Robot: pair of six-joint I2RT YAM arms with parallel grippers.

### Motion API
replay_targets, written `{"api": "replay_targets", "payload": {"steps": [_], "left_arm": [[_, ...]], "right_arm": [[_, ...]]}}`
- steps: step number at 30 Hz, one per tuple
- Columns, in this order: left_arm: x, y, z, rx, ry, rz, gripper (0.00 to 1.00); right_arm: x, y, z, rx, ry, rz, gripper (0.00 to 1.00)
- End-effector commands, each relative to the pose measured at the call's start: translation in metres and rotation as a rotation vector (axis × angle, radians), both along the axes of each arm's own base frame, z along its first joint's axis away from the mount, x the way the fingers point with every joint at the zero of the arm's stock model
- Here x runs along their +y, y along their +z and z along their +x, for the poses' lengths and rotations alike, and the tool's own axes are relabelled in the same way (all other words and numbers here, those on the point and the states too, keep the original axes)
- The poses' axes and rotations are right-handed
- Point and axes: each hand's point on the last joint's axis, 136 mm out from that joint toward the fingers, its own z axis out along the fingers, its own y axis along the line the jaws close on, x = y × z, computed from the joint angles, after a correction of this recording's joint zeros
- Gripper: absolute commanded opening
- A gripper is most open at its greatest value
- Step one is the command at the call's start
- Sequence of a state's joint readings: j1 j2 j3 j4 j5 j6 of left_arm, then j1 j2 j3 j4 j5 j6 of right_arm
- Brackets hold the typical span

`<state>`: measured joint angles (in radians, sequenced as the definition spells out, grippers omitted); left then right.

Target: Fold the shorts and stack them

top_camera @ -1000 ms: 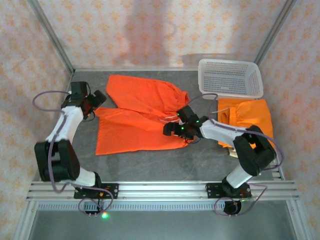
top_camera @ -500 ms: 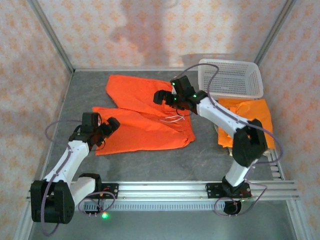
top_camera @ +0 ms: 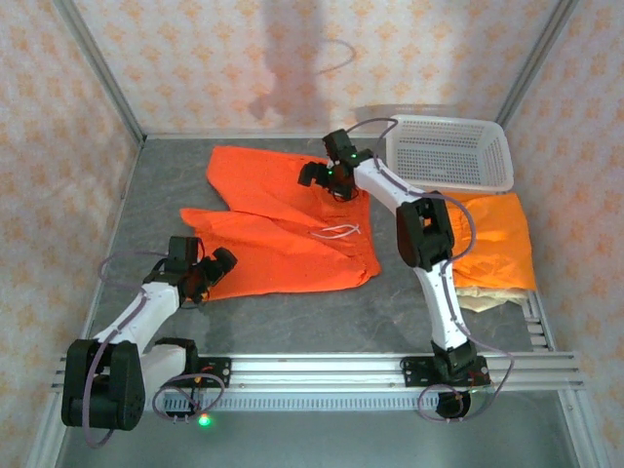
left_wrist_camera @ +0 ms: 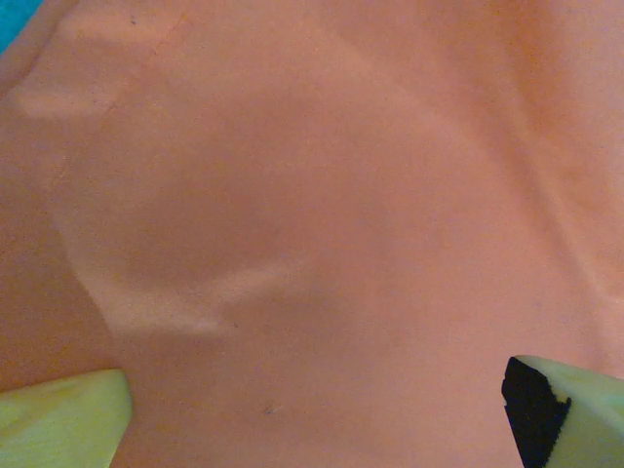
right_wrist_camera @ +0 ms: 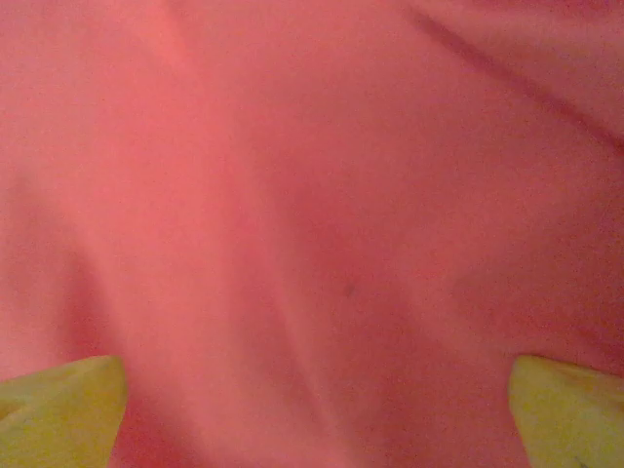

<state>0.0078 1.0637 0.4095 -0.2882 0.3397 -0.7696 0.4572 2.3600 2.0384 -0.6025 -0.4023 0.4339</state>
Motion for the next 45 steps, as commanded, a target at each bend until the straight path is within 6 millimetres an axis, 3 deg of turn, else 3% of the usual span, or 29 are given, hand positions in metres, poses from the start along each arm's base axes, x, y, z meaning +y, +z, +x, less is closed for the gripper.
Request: {"api": "replay_targets", "payload": {"steps": [1, 6, 10, 13, 16, 19, 23, 27, 29, 32, 36, 40, 45], "left_arm": [[0.007, -0.019, -0.014, 0.059, 0.017, 0.041, 1.00], [0.011, -0.026, -0.025, 0.091, 0.028, 0.062, 1.00], [0.013, -0.027, -0.035, 0.103, 0.040, 0.071, 1.00], [0.015, -0.023, -0.039, 0.092, 0.050, 0.078, 1.00], [0.015, -0.004, -0.033, 0.046, 0.050, 0.078, 1.00], [0.019, 0.028, -0.026, -0.023, 0.066, 0.095, 1.00], [0.031, 0.057, -0.032, -0.033, 0.118, 0.145, 1.00], [0.042, 0.059, -0.044, 0.032, 0.203, 0.169, 1.00], [0.039, 0.058, -0.040, 0.033, 0.197, 0.155, 1.00], [0.028, 0.067, -0.018, -0.019, 0.137, 0.113, 1.00], [0.007, 0.106, 0.033, -0.129, 0.011, 0.044, 1.00], [0.010, 0.137, 0.090, -0.163, -0.006, 0.075, 1.00], [0.007, 0.139, 0.165, -0.130, -0.042, 0.072, 0.95]], "right_arm": [[-0.033, -0.025, 0.014, 0.064, -0.070, -0.094, 0.99], [-0.061, -0.050, 0.029, 0.105, -0.144, -0.171, 0.99], [-0.079, -0.059, 0.035, 0.112, -0.202, -0.200, 0.99], [-0.083, -0.059, 0.039, 0.113, -0.223, -0.193, 0.99], [-0.076, -0.050, 0.043, 0.100, -0.203, -0.154, 0.99], [-0.064, -0.024, 0.046, 0.062, -0.169, -0.090, 0.99], [-0.051, 0.032, 0.047, -0.035, -0.127, -0.003, 0.99], [-0.040, 0.092, 0.033, -0.126, -0.069, 0.061, 0.99], [-0.032, 0.117, 0.018, -0.170, -0.023, 0.071, 0.99], [-0.022, 0.142, -0.008, -0.217, 0.043, 0.073, 0.99], [-0.014, 0.155, -0.048, -0.251, 0.115, 0.081, 0.99], [-0.023, 0.157, -0.086, -0.276, 0.144, 0.091, 0.99], [-0.049, 0.147, -0.131, -0.286, 0.159, 0.057, 0.99]]}}
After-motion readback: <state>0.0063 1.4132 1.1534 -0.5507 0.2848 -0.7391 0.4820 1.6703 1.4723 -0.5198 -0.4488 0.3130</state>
